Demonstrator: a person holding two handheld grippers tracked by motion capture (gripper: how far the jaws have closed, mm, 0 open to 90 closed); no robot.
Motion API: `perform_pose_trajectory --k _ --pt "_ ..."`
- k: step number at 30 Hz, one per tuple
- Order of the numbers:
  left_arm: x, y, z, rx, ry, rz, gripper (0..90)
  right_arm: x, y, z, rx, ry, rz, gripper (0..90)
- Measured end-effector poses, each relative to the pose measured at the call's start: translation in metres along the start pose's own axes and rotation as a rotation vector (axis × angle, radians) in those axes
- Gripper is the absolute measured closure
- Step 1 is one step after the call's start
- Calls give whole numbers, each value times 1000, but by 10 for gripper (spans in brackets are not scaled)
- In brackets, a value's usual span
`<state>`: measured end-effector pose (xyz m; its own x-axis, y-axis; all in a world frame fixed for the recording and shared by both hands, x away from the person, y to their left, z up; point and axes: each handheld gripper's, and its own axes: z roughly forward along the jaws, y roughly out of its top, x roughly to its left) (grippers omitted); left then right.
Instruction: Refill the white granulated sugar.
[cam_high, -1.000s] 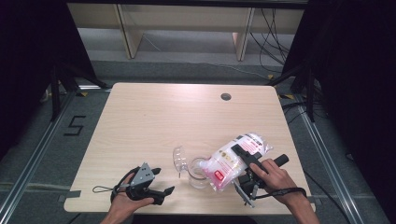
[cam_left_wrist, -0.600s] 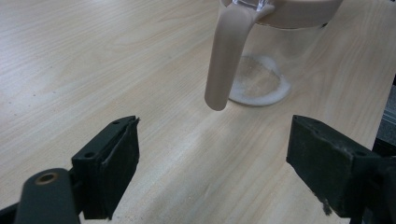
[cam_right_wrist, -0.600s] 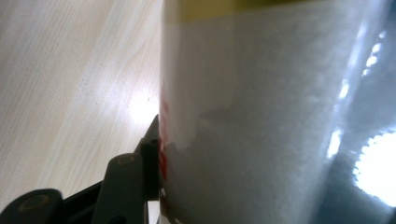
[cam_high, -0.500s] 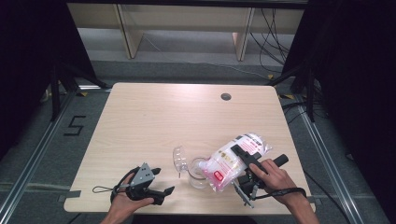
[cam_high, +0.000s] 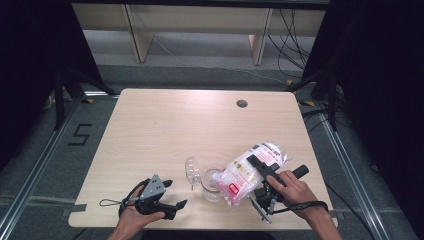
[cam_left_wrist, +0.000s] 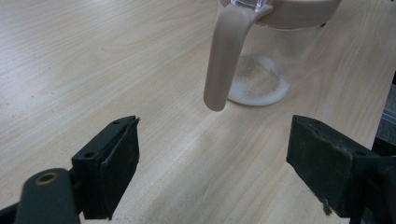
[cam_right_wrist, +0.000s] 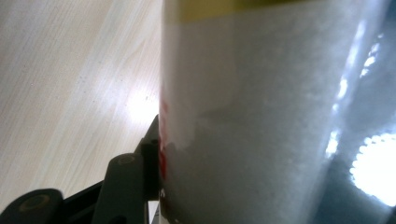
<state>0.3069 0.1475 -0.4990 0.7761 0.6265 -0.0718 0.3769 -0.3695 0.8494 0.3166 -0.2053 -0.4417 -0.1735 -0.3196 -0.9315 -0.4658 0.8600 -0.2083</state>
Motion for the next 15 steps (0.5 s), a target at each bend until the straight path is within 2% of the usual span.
perform_pose_trajectory --k 1,2,3,4,5,6,8,9,10,15 --pt "0 0 0 0 0 0 166 0 0 0 1 0 0 506" --pt "0 0 0 -2 2 2 166 -1 0 0 -4 -6 -19 506" --pt "0 0 0 0 2 3 166 0 0 0 0 -1 -1 506" --pt "-2 -1 0 0 4 -22 166 0 0 0 -1 -1 -4 506" --pt "-2 -1 0 0 4 -22 166 0 0 0 -1 -1 -4 506" --pt "-2 -1 1 -1 4 -21 166 -2 0 0 -6 -7 -29 506" --pt "-2 -1 1 -6 4 -27 166 -2 0 0 -13 -15 -29 507" --pt "-2 -1 1 -7 3 -29 166 -1 0 1 -21 -27 -27 507" --pt "-2 -1 1 -5 3 -26 166 -1 0 0 -8 -12 -24 507" --pt "-2 -1 1 1 3 -20 166 -3 1 0 -11 -21 -42 508"
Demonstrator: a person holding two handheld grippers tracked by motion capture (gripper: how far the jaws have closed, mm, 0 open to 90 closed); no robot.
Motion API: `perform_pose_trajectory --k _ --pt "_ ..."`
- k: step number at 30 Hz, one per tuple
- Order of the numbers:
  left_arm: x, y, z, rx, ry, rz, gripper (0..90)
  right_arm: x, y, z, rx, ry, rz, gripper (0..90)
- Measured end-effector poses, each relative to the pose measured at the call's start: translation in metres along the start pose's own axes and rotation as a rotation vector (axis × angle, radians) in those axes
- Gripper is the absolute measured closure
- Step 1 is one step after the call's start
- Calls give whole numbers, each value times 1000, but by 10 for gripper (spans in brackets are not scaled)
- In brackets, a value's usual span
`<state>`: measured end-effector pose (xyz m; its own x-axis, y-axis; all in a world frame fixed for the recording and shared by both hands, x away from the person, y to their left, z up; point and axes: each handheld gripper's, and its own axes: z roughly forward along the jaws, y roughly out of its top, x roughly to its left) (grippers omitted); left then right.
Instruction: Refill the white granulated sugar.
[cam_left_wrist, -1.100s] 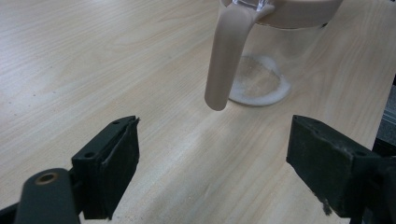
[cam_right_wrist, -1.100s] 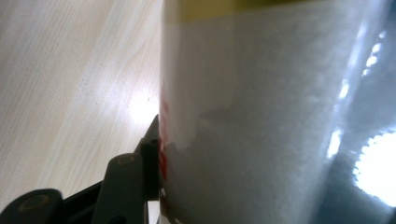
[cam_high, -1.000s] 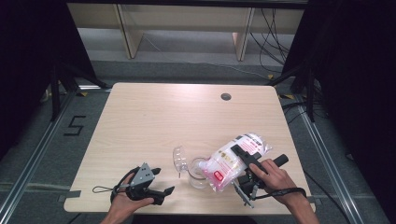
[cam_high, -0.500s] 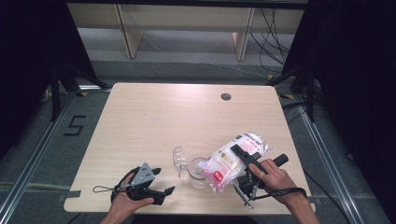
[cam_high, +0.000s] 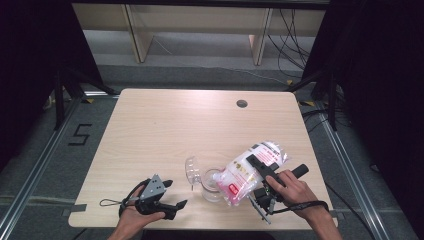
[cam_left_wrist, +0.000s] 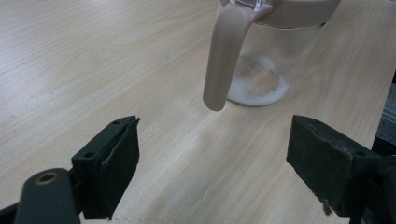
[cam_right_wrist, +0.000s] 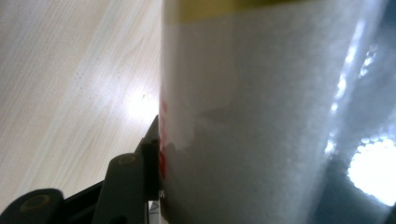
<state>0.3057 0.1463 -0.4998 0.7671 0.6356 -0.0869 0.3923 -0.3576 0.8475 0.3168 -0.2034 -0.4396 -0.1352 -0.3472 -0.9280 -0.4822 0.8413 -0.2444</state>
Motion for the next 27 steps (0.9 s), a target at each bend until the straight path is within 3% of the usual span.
perform_pose_trajectory --k 4,5,11,22,26,27 --pt "0 0 0 -4 0 -4 166 1 0 -1 16 6 12 508" --pt "-1 0 1 -7 1 -7 166 -1 1 0 -3 -1 -12 508" --pt "0 0 0 0 0 0 166 1 0 0 0 3 11 509" --pt "0 0 0 1 0 0 166 -2 1 0 -6 -3 -27 511" --pt "-1 0 1 -6 0 -7 166 -2 0 0 -11 -9 -26 511" --pt "-1 0 1 -5 0 -6 166 0 0 0 2 2 -4 512"
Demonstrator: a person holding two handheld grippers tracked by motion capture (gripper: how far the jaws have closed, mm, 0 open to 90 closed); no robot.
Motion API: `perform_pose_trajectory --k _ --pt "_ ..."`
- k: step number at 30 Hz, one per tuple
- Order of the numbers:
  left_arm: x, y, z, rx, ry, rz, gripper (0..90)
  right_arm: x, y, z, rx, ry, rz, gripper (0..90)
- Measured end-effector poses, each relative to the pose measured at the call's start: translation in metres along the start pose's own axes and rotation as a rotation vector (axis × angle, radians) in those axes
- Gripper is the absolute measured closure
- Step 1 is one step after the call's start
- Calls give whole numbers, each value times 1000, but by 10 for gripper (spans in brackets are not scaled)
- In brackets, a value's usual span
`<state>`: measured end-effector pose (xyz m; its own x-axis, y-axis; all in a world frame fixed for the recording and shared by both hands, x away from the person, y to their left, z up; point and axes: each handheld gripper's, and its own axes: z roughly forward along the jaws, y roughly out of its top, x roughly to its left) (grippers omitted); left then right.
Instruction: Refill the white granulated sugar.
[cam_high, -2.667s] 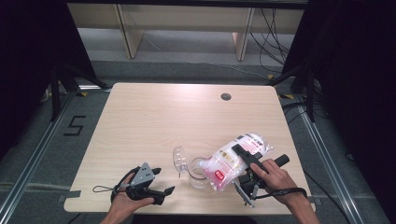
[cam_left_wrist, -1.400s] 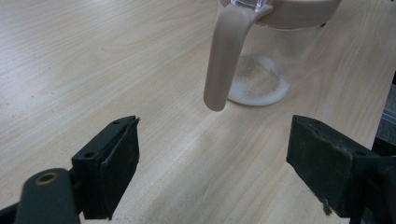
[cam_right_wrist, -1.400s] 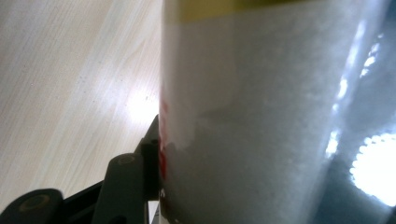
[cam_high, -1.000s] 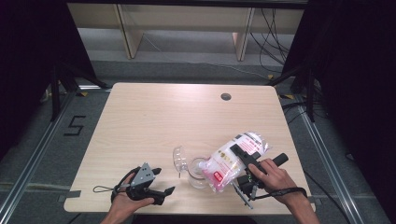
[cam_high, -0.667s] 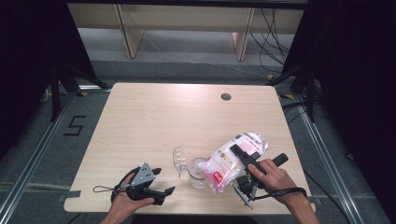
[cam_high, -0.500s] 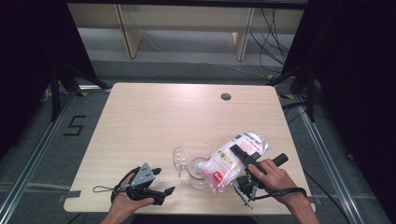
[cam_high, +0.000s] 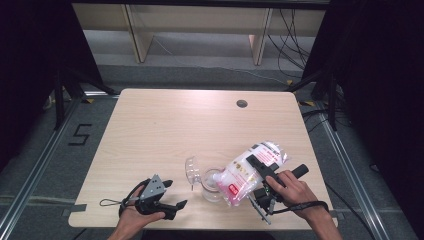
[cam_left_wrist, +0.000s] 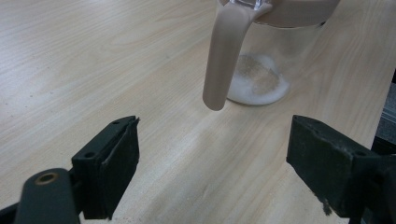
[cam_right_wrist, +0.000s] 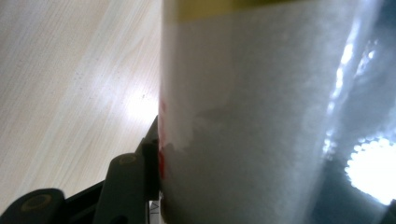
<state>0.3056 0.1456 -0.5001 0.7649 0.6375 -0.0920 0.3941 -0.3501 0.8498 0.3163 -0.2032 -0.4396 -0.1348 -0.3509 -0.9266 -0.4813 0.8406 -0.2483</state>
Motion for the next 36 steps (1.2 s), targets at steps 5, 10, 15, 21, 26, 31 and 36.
perform_pose_trajectory --k 5,10,15,21,26,31,36 --pt "0 0 0 -1 0 -1 166 0 0 0 -5 -6 -7 513" --pt "0 0 0 2 0 1 166 2 0 -1 7 -11 16 514" --pt "0 0 0 1 -1 0 166 1 1 -1 14 0 5 514" --pt "1 0 -1 7 -1 7 166 1 1 -1 13 -1 0 515" --pt "1 1 -1 15 0 23 166 1 1 -2 12 -2 -7 515" --pt "1 1 -1 14 -1 31 166 -1 2 -1 2 -19 -33 516" --pt "1 1 -1 10 -1 27 166 0 2 -2 15 -4 -17 517"
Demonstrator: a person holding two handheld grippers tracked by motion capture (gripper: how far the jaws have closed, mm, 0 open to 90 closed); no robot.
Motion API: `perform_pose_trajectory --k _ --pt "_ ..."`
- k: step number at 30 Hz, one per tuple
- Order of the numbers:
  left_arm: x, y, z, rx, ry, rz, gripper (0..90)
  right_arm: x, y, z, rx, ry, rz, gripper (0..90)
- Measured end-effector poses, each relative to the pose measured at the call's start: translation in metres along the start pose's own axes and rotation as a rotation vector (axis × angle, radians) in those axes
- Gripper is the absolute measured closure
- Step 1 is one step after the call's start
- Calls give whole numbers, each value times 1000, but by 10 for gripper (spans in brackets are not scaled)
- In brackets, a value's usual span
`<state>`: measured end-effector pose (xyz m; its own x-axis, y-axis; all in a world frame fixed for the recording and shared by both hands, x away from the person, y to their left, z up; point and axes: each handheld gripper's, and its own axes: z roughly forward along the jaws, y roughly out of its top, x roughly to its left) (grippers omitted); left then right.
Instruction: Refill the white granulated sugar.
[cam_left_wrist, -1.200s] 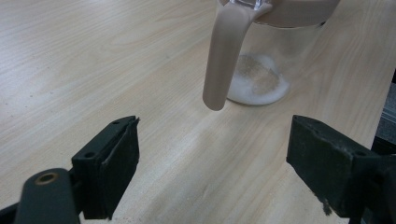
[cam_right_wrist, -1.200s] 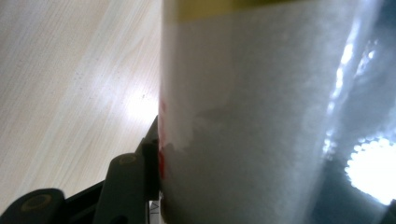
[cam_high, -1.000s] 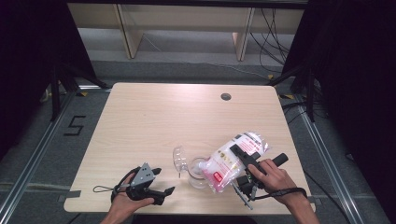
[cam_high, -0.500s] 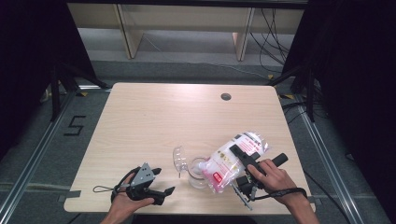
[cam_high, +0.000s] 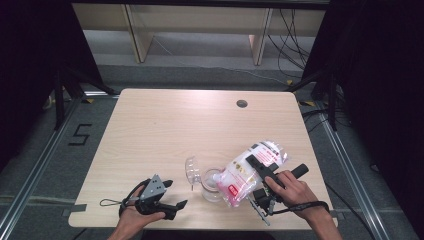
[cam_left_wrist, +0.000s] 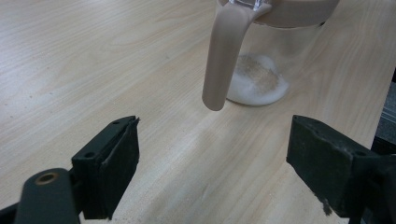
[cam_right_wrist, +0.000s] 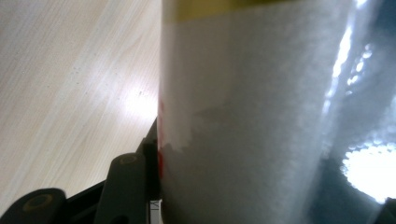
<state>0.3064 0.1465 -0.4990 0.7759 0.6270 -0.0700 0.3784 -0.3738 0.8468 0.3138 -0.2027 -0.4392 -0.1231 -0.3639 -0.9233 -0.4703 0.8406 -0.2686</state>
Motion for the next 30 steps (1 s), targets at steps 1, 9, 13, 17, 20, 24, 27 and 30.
perform_pose_trajectory --k 1,9,13,17,20,24,27,30 --pt "0 0 0 0 0 -1 166 0 0 0 -1 -5 1 517" --pt "0 0 -1 6 0 6 166 0 0 0 0 3 4 519" --pt "1 0 -1 5 0 8 166 0 0 0 0 0 -1 519" --pt "0 0 0 5 -1 7 166 0 0 0 -3 -5 -7 519" --pt "0 0 0 5 -1 7 166 0 0 0 -3 -10 -2 520" --pt "0 0 0 1 -3 4 166 -1 0 0 -7 -6 -14 521" --pt "0 0 -1 7 -4 8 166 0 0 0 -1 -6 -7 521" --pt "1 1 -1 6 -4 9 166 0 0 0 -1 -4 -3 522"
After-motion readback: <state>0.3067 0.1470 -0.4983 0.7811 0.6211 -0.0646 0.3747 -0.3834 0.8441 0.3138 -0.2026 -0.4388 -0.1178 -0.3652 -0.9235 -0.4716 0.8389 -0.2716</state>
